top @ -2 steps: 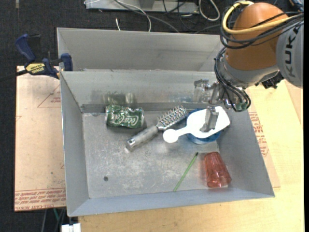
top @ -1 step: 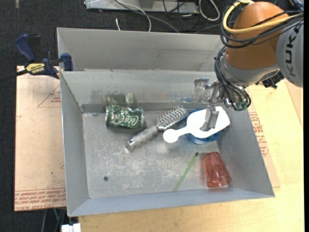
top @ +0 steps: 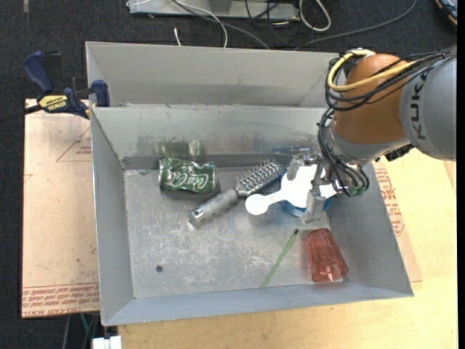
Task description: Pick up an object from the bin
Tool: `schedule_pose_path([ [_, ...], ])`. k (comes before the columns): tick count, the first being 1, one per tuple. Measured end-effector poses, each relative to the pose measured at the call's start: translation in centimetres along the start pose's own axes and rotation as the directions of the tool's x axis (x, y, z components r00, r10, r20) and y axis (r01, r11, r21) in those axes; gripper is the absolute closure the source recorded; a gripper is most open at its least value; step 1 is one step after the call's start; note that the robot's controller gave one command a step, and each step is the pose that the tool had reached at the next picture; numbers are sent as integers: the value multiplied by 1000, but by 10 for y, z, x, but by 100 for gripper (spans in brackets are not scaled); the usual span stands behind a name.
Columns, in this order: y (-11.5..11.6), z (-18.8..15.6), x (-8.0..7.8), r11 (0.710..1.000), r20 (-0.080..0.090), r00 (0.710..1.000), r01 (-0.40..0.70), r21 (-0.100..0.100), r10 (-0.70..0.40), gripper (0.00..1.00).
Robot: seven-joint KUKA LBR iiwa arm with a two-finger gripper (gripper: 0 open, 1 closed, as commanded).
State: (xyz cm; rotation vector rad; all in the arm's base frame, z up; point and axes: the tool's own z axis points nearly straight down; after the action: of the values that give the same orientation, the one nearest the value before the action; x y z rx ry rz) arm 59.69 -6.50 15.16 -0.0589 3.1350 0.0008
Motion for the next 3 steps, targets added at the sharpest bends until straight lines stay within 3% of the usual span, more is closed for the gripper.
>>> schedule_pose_path([
  [1,-13,6,6,999,5,999,49,-1,-49,0],
  [2,-11,41,4,1000,-6,1000,-1,-2,1,0],
  [3,-22,82,-10,999,13,999,-42,-1,42,0],
])
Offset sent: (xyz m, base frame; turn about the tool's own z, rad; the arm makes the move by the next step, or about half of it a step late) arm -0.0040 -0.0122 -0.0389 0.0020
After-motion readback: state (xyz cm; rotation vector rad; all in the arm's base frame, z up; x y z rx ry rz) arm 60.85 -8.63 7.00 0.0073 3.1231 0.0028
